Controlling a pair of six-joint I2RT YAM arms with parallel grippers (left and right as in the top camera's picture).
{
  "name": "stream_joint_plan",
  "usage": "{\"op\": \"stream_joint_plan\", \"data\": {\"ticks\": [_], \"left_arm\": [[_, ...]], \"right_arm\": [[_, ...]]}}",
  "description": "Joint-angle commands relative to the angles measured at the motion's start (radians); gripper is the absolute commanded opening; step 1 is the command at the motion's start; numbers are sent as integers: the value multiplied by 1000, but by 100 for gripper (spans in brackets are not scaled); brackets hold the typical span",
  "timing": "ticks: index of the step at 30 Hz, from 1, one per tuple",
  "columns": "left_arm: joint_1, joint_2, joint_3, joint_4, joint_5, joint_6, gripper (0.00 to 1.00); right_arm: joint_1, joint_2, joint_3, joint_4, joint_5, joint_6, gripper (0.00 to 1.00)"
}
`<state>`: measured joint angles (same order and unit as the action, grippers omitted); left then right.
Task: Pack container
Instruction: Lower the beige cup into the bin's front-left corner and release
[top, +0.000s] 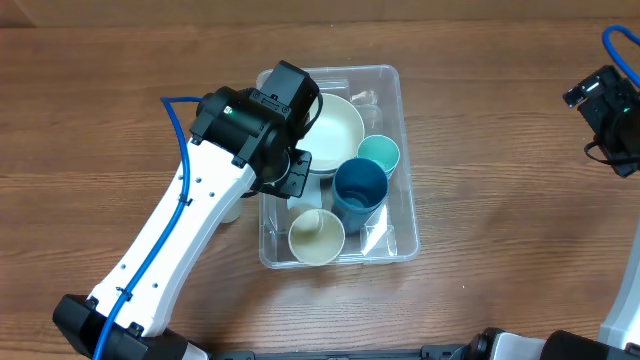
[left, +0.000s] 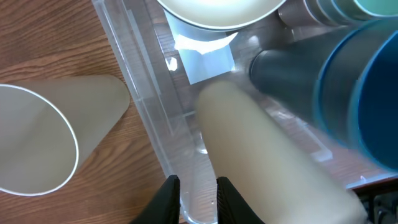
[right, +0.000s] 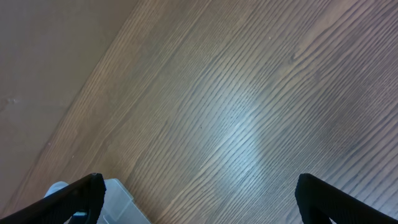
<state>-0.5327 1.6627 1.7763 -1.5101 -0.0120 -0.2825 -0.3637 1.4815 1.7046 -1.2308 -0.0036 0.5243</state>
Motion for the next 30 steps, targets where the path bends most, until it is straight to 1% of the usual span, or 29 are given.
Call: {"op": "stream_joint_plan", "data": {"ticks": [1,12,14,15,17,21,24,26,28,30], "left_arm": [[-3,-4,-6,4,5,-19,20],[-3,-3,-6,1,7,-29,24],[-3,-3,-5,-41,83,-27,22],[-9,-3,-5,-71,85,-20,24],[-23,-3,-6,-111,43,-21,31],[-60,-3,-8,-155,46,-41,32],[-108,-3,-9,-154,50,-48,35],[-135,-3,-27,-154,27,-67,35],[-154,-3,-74,-148,-13,-104,33],[-156,-3,-129,-126,-24,-124,31]], "right_arm": [[3,-8,3,3,-1,8,100],[3,-8,3,3,-1,7,100],[3,-8,3,3,-1,7,100],[3,-8,3,3,-1,7,100],[3,-8,3,3,-1,7,100],[3,-8,3,3,-1,7,100],[3,-8,3,3,-1,7,100],[3,-8,3,3,-1,7,100],[3,-8,3,3,-1,7,100],[3,-8,3,3,-1,7,100]]}}
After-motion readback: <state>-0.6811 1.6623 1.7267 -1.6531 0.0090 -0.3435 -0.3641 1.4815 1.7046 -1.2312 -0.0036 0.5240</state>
